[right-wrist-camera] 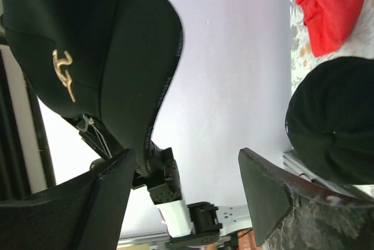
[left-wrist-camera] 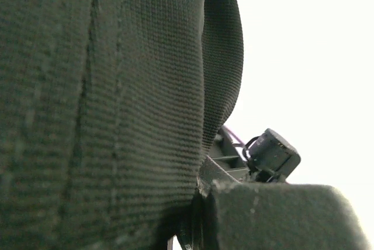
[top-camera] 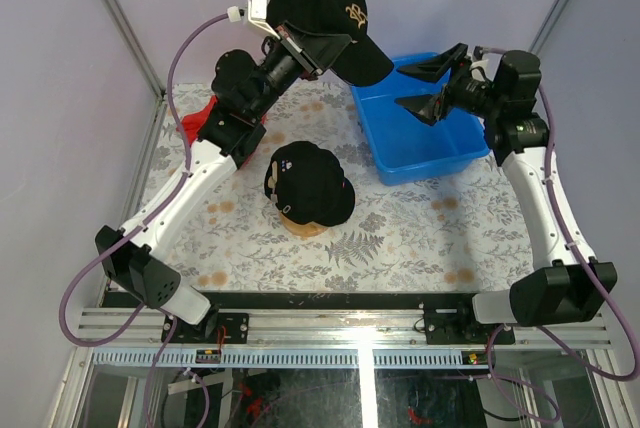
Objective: Stack the hats
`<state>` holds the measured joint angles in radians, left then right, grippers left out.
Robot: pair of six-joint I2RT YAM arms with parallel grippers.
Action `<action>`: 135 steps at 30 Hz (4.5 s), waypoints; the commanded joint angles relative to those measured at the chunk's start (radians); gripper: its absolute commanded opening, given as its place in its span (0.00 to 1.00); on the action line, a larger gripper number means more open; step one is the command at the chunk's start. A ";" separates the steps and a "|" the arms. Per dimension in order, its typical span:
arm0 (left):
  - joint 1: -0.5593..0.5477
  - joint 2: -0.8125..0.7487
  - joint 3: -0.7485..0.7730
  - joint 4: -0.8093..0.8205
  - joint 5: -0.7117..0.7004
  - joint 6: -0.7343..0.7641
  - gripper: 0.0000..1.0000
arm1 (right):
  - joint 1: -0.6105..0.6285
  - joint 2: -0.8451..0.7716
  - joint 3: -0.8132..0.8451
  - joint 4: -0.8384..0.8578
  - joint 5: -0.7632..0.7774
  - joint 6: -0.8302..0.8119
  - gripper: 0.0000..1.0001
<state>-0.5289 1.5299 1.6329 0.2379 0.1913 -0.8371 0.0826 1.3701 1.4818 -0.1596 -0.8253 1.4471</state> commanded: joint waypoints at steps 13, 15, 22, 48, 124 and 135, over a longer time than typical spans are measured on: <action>0.000 -0.028 -0.080 0.262 0.002 -0.084 0.00 | 0.094 0.001 -0.111 0.486 0.001 0.364 0.73; 0.000 -0.032 -0.097 0.278 0.000 -0.098 0.00 | 0.099 0.007 -0.117 0.505 0.013 0.364 0.65; -0.003 -0.046 -0.137 0.311 -0.008 -0.114 0.00 | 0.101 0.043 -0.084 0.517 0.048 0.344 0.44; 0.031 -0.153 -0.243 0.132 -0.031 -0.127 0.46 | 0.060 0.051 -0.122 0.665 -0.005 0.381 0.00; 0.485 -0.260 -0.918 -0.368 0.374 0.041 0.33 | 0.253 0.377 -0.457 1.586 -0.349 0.666 0.00; 0.486 -0.232 -0.941 -0.351 0.390 0.054 0.24 | 0.238 0.547 -0.552 1.847 -0.371 0.755 0.00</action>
<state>-0.0406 1.2800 0.6952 -0.1413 0.6018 -0.8185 0.3328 1.8854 0.9611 1.4879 -1.1721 2.0945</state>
